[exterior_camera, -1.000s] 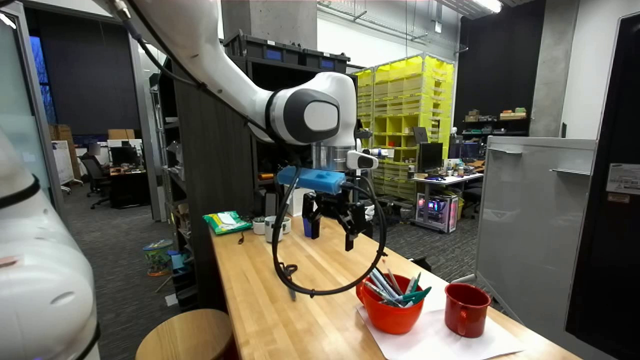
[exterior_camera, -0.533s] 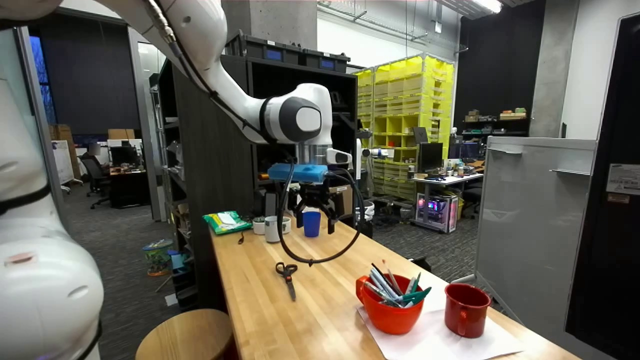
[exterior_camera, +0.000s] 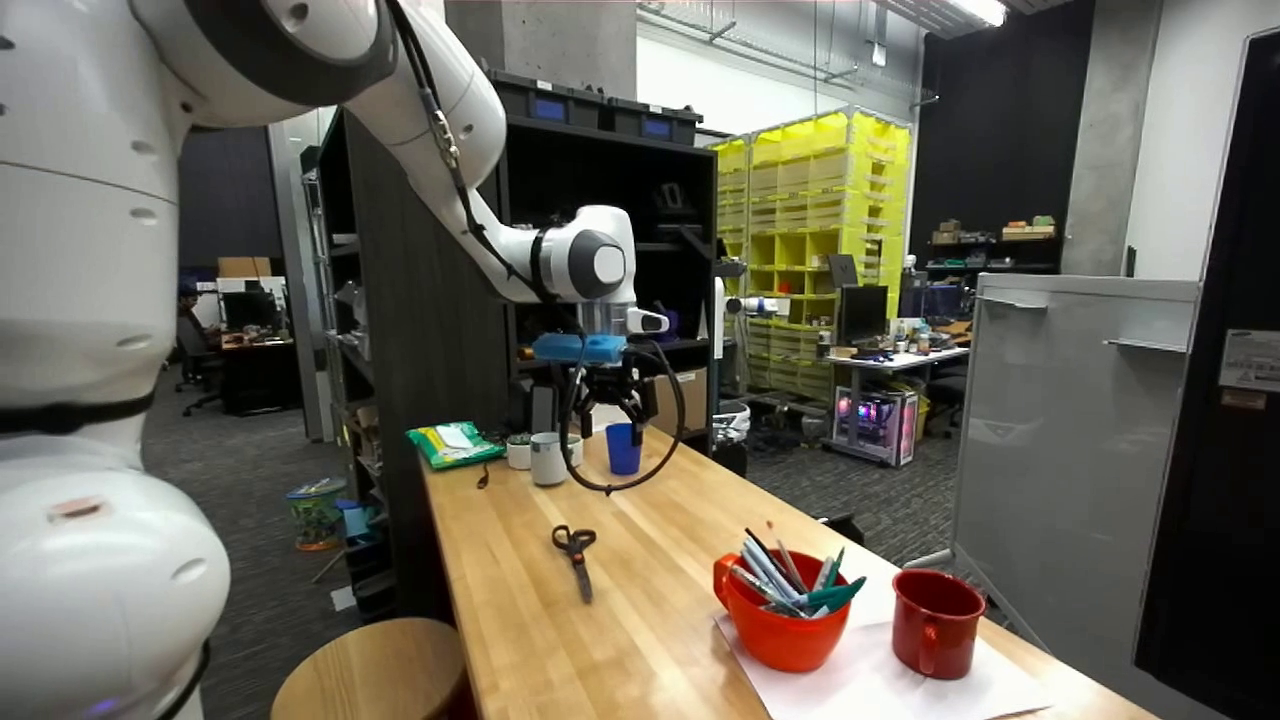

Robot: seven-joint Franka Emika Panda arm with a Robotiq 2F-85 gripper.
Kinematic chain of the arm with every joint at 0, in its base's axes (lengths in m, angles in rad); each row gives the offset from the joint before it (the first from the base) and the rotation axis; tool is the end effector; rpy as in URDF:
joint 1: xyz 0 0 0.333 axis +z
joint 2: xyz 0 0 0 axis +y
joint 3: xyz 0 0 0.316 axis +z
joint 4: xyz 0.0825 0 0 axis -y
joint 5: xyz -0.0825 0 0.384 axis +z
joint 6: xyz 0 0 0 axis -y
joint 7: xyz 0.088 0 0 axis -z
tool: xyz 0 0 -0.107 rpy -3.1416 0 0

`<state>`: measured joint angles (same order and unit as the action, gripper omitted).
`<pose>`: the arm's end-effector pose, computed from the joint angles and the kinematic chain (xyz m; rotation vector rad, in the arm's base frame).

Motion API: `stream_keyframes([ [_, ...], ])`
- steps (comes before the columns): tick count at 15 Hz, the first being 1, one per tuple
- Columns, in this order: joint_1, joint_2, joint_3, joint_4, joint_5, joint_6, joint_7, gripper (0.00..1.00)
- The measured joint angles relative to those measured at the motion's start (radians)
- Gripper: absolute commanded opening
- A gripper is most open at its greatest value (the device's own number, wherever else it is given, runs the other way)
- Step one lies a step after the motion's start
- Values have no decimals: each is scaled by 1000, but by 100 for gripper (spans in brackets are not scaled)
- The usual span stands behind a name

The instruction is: Move the blue cup to the right

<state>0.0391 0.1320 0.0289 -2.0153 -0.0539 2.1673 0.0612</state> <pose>0.5793 0.0370 0.3901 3.1012 0.0564 0.0352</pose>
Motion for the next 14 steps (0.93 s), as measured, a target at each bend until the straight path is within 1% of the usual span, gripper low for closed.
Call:
stream_keyframes([
  [5, -9, -8, -6, -8, 0, 0, -6, 100],
  [9, -6, 9, -3, 4, 4, 3, -6, 100],
  [11, 0, 39, 5, 42, 4, 5, -6, 100],
  [14, 16, 113, 25, 139, 4, 4, -6, 100],
])
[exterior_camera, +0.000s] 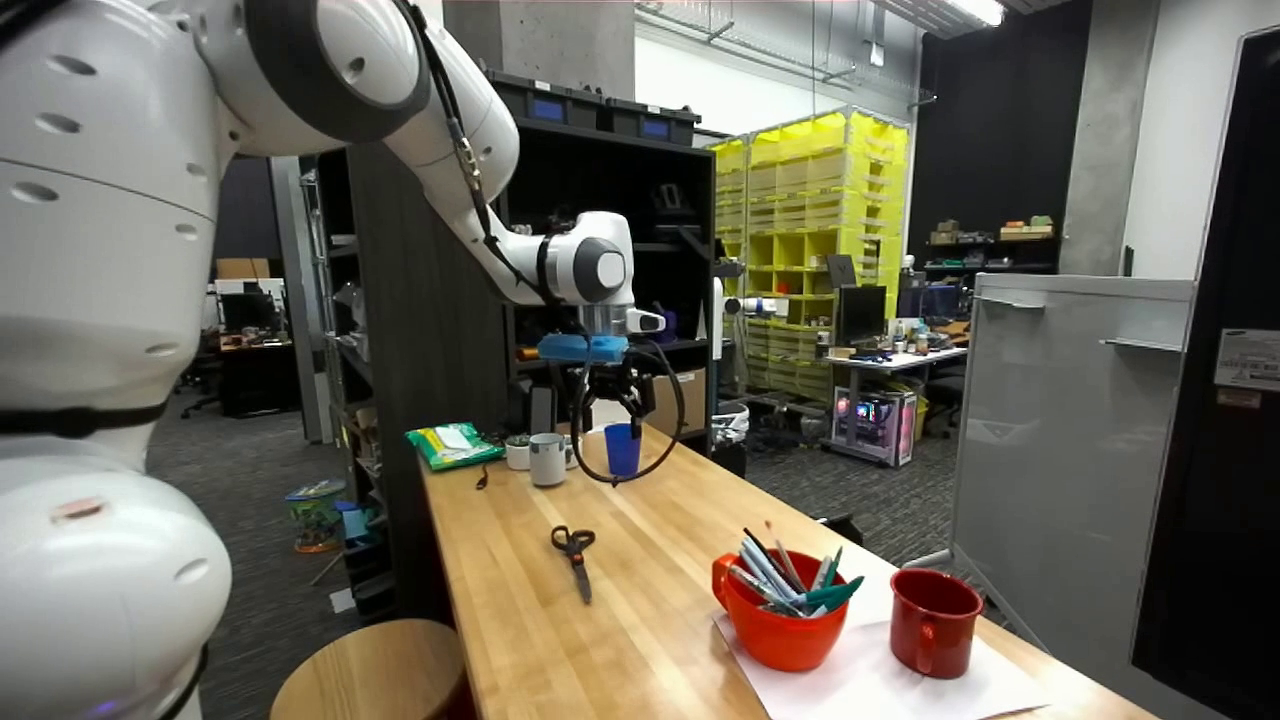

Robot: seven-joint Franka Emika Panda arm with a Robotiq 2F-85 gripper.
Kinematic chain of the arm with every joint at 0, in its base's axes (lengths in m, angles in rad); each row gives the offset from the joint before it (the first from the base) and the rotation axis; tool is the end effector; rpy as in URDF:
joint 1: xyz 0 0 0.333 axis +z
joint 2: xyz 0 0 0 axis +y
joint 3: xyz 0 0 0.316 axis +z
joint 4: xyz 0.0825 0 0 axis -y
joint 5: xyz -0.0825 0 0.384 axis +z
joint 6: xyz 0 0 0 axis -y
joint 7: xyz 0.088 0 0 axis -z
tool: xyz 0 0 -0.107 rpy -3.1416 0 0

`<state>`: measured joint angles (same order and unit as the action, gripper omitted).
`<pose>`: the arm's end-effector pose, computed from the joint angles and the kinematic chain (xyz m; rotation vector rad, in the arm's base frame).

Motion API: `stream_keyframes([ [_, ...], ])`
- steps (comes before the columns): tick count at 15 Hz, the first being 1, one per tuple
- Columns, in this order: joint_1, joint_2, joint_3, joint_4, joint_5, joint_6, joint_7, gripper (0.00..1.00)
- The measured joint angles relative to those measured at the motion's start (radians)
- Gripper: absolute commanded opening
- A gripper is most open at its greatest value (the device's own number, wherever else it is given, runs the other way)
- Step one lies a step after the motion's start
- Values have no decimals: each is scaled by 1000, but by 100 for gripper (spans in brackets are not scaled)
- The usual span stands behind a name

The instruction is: Move the blue cup to the right

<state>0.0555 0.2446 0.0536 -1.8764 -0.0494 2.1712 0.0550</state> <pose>0.6170 0.0640 0.3869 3.1138 0.1232 0.0824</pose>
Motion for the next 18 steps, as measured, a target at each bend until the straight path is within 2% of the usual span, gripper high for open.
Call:
stream_keyframes([
  [1, 7, 29, 6, 38, 0, -2, 0, 75],
  [2, 14, 58, 10, 76, 0, -7, 0, 74],
  [4, 30, 115, 18, 153, -1, -21, -1, 61],
  [5, 38, 140, 20, 189, -1, -31, -2, 89],
  [9, 57, 212, 22, 301, -1, -79, -7, 100],
  [15, 65, 276, 21, 446, -1, -110, 0, 100],
  [18, 72, 322, 11, 521, -7, -118, 47, 100],
])
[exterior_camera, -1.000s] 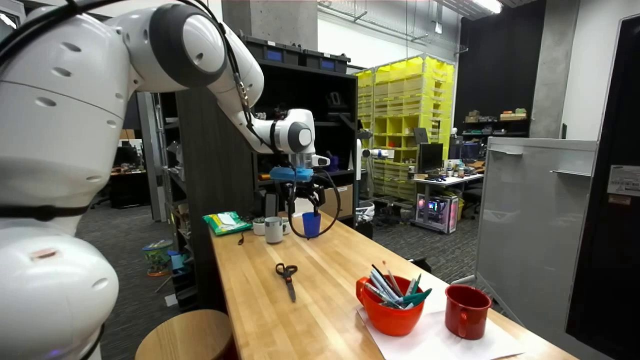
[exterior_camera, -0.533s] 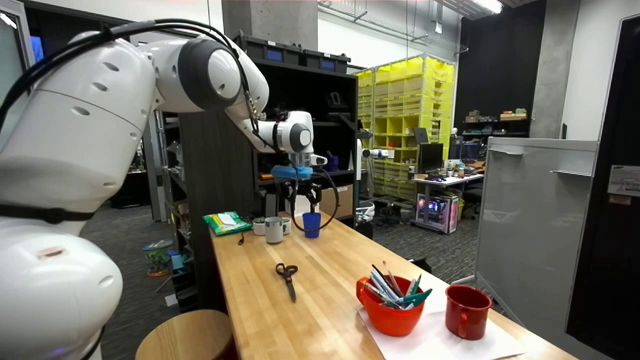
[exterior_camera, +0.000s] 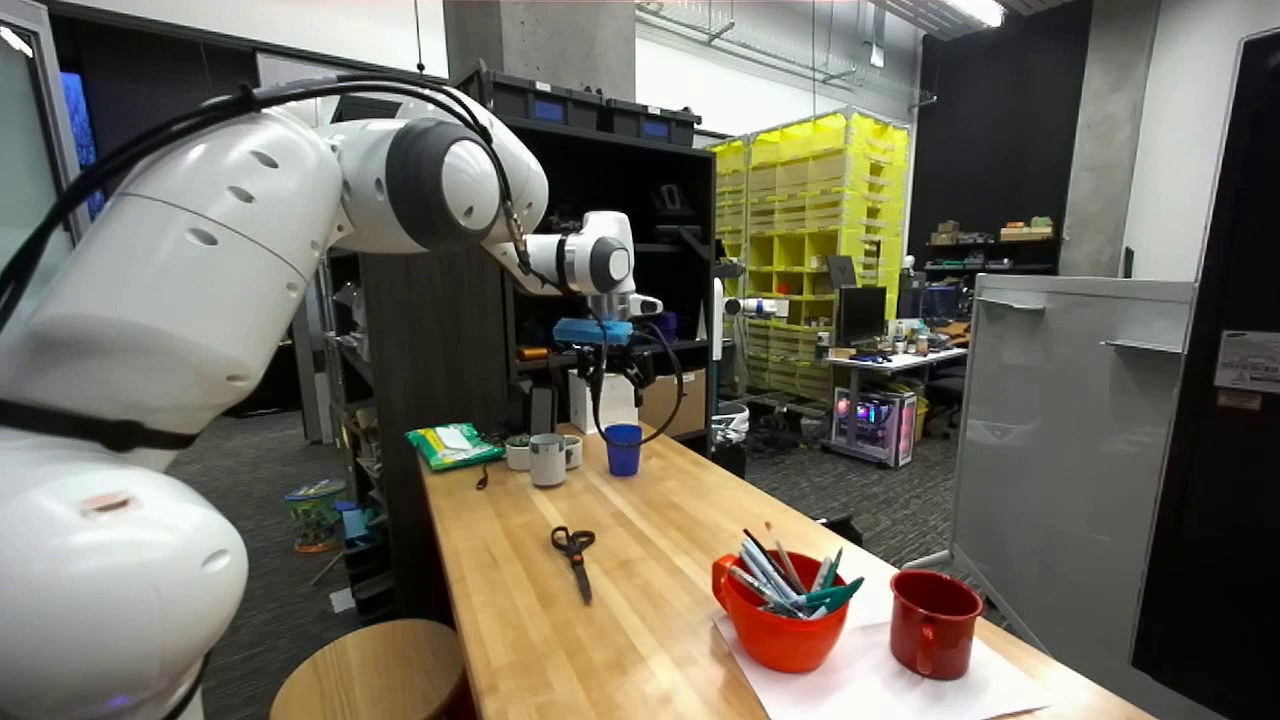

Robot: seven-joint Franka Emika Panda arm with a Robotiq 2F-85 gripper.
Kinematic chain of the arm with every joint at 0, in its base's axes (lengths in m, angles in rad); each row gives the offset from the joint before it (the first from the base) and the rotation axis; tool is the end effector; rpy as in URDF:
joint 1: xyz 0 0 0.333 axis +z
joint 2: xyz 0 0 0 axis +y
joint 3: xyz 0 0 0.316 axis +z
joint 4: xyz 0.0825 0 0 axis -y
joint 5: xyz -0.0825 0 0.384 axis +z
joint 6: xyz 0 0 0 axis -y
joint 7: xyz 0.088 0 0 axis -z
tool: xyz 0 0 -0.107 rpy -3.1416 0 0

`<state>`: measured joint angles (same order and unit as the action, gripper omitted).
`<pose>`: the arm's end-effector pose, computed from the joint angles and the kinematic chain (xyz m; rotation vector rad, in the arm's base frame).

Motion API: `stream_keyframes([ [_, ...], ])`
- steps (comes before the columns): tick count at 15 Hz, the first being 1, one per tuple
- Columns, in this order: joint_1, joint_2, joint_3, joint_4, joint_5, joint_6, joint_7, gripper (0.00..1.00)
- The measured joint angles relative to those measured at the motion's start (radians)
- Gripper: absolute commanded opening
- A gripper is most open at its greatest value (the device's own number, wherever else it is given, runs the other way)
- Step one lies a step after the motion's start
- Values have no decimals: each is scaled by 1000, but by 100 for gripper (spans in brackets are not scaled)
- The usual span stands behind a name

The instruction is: Move the blue cup to the right

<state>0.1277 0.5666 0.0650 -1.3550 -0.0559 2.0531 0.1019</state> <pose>0.7183 0.1269 0.4069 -3.1280 -0.1581 -0.2098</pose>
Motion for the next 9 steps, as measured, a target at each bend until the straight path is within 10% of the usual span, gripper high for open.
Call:
stream_keyframes([
  [9, 12, 39, -12, 35, 0, 28, 83, 100],
])
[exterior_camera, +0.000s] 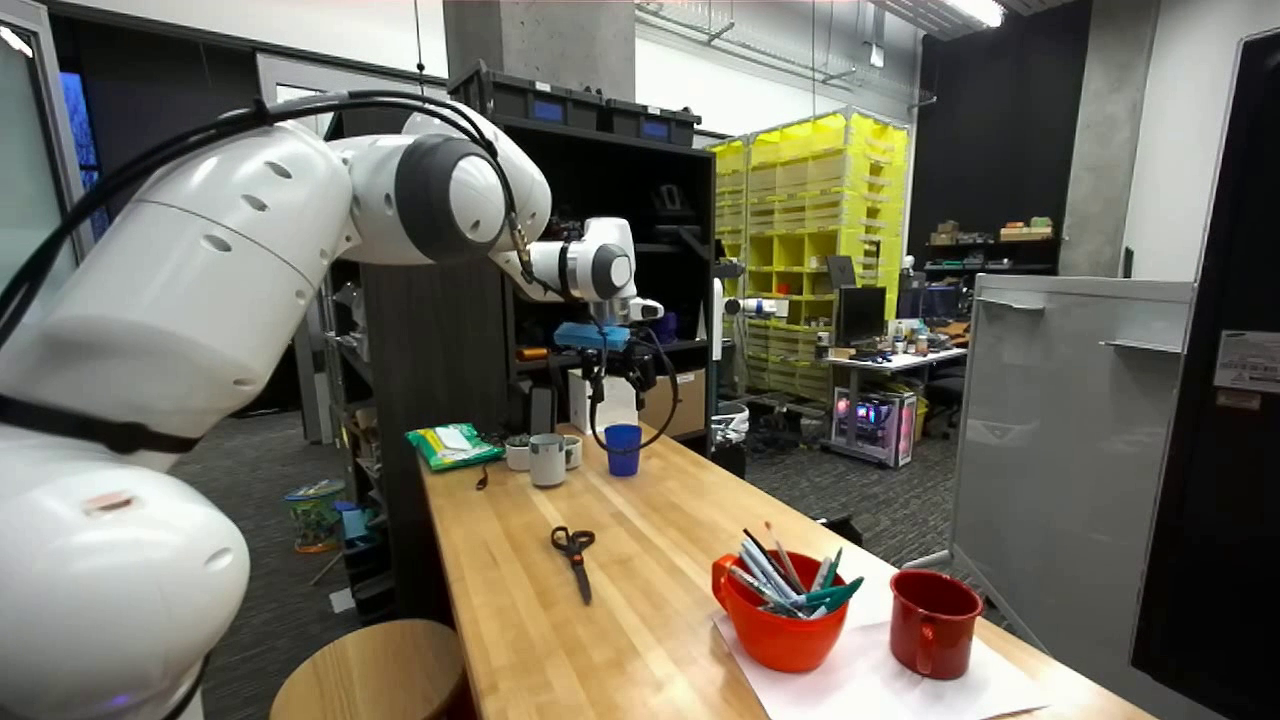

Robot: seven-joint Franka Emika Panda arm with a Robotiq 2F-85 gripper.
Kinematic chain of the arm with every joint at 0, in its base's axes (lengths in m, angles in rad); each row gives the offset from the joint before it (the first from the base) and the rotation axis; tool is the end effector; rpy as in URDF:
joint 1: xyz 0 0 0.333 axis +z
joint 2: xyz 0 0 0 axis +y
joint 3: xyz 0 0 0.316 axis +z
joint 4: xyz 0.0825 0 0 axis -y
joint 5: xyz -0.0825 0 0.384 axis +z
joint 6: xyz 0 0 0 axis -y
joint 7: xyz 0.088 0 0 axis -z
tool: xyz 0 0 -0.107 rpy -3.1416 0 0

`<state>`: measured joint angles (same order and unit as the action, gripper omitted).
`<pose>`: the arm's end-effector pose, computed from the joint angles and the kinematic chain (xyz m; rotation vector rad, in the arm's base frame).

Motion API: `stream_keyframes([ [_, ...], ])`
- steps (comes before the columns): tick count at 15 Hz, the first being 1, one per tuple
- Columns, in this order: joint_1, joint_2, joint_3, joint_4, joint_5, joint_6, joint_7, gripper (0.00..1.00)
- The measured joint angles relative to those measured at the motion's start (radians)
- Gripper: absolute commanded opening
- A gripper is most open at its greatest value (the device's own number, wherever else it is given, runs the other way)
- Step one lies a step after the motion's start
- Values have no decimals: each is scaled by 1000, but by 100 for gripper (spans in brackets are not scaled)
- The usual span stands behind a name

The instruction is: Move the blue cup to the right

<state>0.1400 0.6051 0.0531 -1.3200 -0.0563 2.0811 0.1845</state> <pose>0.7284 0.1304 0.3985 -3.1236 -0.0319 -0.2475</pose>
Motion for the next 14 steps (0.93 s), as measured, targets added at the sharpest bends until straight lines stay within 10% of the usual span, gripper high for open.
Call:
stream_keyframes([
  [14, 122, 188, -122, 134, -41, 136, 397, 100],
])
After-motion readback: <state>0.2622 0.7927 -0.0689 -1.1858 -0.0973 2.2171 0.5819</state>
